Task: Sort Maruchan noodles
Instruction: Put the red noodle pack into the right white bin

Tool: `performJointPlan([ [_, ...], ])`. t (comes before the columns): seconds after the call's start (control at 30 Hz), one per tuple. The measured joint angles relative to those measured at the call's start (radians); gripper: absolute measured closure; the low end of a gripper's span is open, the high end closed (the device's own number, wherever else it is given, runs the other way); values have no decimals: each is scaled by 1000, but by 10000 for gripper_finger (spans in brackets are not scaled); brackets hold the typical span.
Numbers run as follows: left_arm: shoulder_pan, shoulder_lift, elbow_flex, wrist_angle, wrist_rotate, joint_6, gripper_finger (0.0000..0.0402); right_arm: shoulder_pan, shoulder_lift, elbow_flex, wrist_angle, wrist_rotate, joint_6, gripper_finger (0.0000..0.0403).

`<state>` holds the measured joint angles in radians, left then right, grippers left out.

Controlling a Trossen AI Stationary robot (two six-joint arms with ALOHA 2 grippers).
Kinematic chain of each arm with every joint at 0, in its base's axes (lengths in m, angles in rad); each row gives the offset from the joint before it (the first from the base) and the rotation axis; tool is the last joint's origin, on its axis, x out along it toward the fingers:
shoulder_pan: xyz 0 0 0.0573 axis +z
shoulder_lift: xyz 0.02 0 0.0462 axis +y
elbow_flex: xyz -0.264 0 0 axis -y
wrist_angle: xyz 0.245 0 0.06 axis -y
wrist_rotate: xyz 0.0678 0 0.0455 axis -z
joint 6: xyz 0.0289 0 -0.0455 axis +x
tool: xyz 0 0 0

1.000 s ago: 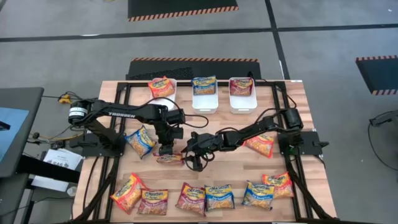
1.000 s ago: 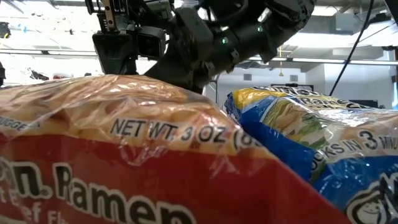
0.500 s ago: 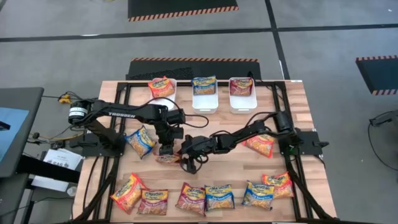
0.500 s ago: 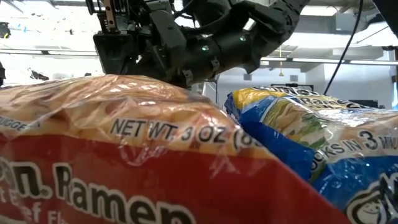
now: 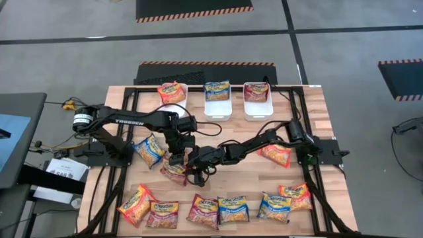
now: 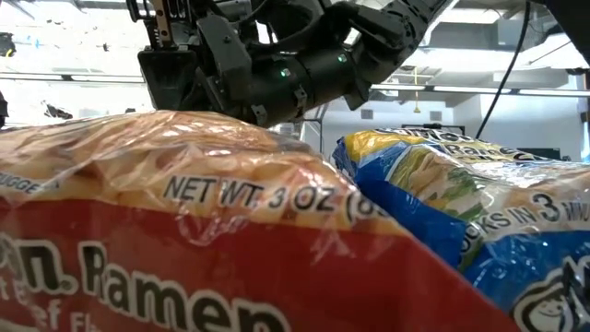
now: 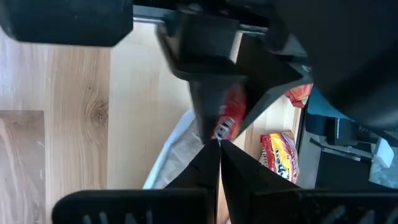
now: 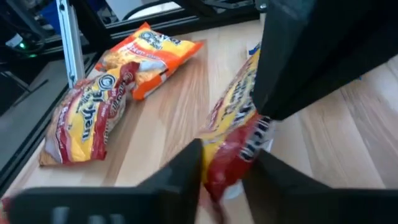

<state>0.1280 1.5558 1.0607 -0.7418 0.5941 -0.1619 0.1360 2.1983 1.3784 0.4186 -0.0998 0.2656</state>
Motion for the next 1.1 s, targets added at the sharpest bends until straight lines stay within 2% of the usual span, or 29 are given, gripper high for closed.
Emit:
performJointPlan([
  [0.1,0,0,0,0,0,-10,401,0,0,3,-24,-1,-1,373],
  [0.17,0,0,0,0,-1,-16,401,0,0,3,-46,0,-1,390],
  [0.37,0,0,19,-3,-37,-17,401,-8,-3,3,-137,-4,15,396],
  [0.8,54,0,192,-53,-131,75,401,-28,-181,3,-477,0,-129,398],
  [1.1,117,0,241,-64,-164,125,401,-60,-271,2,-674,50,-185,398],
])
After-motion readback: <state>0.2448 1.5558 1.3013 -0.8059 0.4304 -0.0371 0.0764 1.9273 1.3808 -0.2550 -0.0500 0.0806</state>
